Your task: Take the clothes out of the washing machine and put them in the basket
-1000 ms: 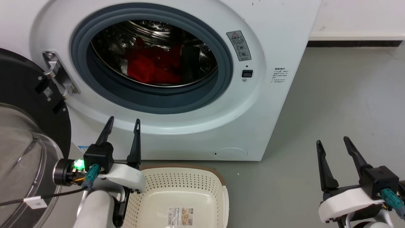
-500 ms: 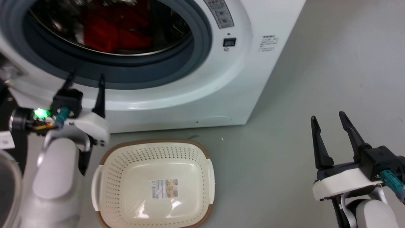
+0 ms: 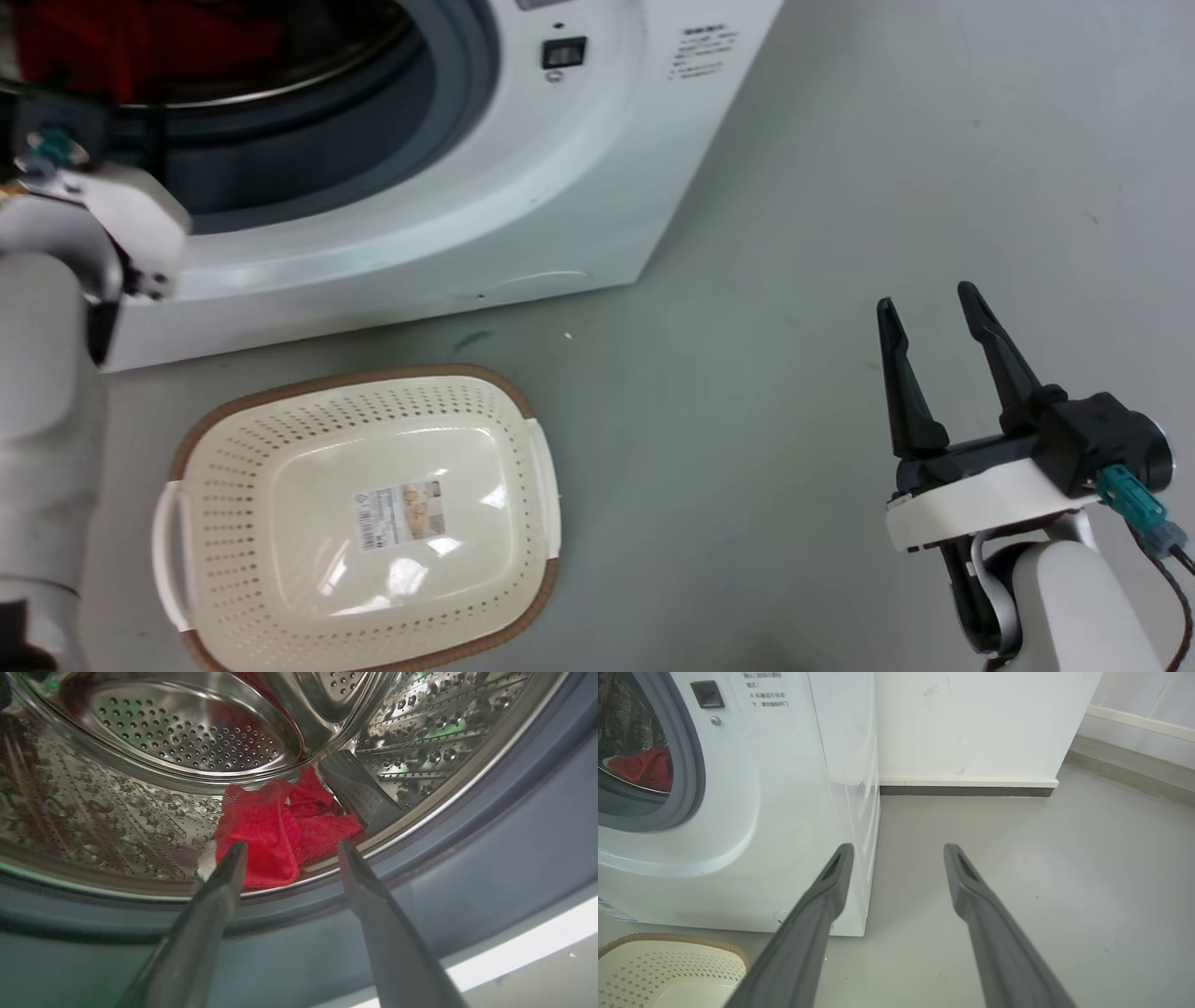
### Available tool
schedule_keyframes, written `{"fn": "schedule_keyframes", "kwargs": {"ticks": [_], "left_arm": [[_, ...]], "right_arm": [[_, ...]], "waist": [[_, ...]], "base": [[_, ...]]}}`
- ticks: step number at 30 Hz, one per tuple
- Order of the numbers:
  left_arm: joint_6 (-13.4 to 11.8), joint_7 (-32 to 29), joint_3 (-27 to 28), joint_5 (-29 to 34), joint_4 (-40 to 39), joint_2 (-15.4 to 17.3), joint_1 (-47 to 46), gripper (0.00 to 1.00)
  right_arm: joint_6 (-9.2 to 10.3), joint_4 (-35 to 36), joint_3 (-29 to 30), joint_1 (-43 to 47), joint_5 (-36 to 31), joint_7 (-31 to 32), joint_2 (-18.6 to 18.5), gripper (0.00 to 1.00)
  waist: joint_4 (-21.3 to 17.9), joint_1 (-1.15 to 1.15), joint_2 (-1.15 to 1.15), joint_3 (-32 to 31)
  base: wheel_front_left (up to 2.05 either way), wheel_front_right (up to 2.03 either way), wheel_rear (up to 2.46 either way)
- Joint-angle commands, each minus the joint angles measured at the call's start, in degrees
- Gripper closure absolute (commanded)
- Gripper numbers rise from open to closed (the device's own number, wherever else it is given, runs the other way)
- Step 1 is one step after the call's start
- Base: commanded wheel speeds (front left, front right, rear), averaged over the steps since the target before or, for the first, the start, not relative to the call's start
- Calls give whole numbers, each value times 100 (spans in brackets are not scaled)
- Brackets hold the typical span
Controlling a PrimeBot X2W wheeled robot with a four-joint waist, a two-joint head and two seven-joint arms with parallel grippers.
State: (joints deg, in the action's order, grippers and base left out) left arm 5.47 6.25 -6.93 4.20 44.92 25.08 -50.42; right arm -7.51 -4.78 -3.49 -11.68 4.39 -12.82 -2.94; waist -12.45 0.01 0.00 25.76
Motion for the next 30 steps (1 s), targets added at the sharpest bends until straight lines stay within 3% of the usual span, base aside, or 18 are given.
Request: {"fn": "schedule_keyframes", "kwargs": {"ticks": [1,13,20,30], "left_arm": [[26,-77,-26,34,88,124,-209,0],[198,-1188,-716,123,754,898,-1786,0],[196,-2010,-1636,-451,1010,1450,-2533,0],[197,-3592,-2919,-1450,609,2433,-3328,0]], "right_arm": [[4,-56,-46,-122,54,-57,12,0],[4,-432,-479,-539,495,-239,12,0],[4,-353,-655,-636,704,-246,12,0],[4,-240,-835,-738,936,-241,12,0]], "waist": [[-214,-1,0,210],[-747,-1,0,823],[-997,-1,0,1147],[-1200,-1,0,1605]], "base": [[0,0,0],[0,0,0],[0,0,0],[0,0,0]]}}
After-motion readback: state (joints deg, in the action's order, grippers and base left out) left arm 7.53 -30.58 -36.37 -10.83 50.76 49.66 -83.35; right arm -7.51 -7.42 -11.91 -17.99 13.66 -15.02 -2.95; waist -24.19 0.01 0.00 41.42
